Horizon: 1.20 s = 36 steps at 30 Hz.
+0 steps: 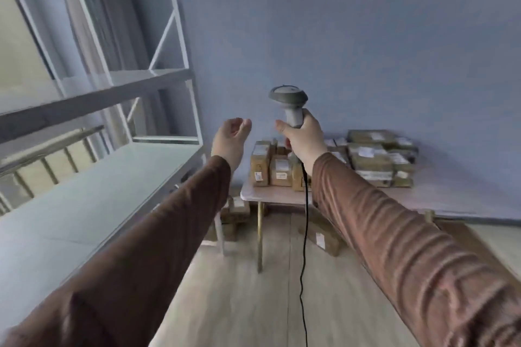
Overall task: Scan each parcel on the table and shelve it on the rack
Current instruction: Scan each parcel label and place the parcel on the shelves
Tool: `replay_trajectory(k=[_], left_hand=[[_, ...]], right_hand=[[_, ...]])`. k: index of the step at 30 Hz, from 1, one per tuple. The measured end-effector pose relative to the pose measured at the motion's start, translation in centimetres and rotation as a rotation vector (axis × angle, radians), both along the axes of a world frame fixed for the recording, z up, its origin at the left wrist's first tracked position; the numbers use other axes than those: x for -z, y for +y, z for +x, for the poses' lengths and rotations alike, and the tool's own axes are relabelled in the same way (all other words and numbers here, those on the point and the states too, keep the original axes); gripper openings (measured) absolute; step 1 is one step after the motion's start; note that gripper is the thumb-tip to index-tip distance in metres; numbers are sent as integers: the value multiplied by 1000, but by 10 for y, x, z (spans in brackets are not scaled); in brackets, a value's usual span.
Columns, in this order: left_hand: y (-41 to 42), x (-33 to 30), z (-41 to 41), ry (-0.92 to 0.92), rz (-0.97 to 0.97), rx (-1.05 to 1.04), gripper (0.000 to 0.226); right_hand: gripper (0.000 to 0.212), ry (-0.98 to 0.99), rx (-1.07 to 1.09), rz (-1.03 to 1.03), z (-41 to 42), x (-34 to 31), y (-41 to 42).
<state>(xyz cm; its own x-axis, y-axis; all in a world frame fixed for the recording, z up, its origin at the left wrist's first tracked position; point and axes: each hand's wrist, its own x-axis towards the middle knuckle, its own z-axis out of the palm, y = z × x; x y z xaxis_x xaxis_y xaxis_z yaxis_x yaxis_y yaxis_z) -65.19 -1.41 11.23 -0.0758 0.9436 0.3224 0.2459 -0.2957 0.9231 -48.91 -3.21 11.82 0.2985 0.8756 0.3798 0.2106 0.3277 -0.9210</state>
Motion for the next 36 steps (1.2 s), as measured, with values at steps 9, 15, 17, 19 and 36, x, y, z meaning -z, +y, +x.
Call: replay_trajectory(k=[9,15,17,19,36], left_hand=[[99,39,239,-33,-107,218,44],[160,71,345,18,-160,314,39],[182,82,376,39,-162,349,39],[204,94,406,37,-184,396,39],[327,198,640,79,-398,557,41]], right_hand=[[26,16,165,-73,239,37,76],[32,80,268,-160,351,68,116],[24,90,313,-175,383,78,130],[20,82,364,-177,413,86,143],[20,66,572,-349,627,167,222]])
